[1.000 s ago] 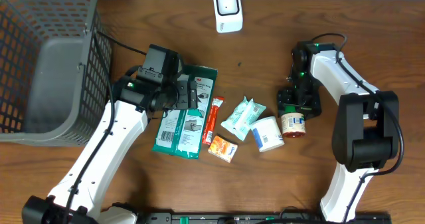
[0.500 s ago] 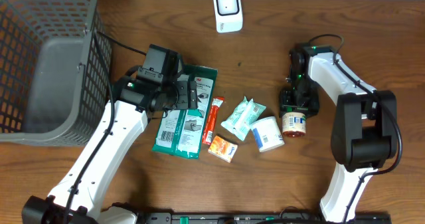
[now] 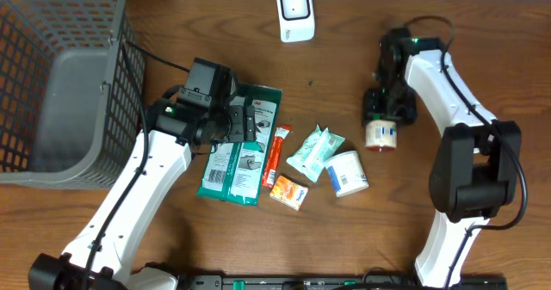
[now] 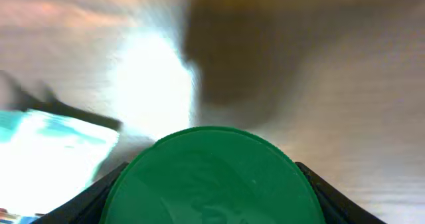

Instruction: Scan the item barcode

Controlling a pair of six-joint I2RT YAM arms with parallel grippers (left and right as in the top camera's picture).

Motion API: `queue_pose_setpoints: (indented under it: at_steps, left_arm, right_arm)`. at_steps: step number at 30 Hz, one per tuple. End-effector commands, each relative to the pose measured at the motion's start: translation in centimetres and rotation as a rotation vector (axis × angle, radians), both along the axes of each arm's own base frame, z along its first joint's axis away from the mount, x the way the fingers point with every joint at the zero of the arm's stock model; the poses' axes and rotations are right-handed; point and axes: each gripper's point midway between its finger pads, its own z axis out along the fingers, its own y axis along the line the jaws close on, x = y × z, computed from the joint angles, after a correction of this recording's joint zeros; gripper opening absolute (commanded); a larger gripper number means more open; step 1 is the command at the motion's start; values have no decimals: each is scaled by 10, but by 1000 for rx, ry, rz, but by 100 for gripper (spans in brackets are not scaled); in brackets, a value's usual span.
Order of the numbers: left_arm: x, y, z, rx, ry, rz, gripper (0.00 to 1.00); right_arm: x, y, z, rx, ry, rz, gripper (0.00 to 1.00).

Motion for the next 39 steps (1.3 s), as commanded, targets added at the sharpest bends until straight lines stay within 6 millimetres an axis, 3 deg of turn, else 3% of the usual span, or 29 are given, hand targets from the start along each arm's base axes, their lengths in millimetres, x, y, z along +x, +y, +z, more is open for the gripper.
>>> queue_pose_setpoints:
  at_steps: [1,8,12,20,24,27,30,35,39]
  left_arm:
    - [3,1,4,9,-15,1,84]
    - [7,8,4,43,-35,21,84]
    - [20,23,7,123,-96,72,84]
    - [58,46,27,86,-233,249,85]
    - [74,67,36,37,-275,370,85]
    - [80,85,40,-10,-280,470,85]
    - [83,99,40,-34,-275,539,85]
    - [82,107,39,-32,-271,564,85]
    - [82,107,38,-30,-266,563,85]
  right_arm:
    - [29,5,20,12,-112,29,34]
    - [49,0,56,-12,-275,27,35]
    - [53,-10,94,-82,-391,24,32]
    - [47,-7,167,-109,-625,30,28]
    - [41,-4,185,-118,-731,33,27]
    - [35,1,182,-110,-802,37,28]
    - [31,2,166,-98,-852,34,27]
    - [36,3,107,-82,-930,23,18]
    - [39,4,76,-75,-969,17,13]
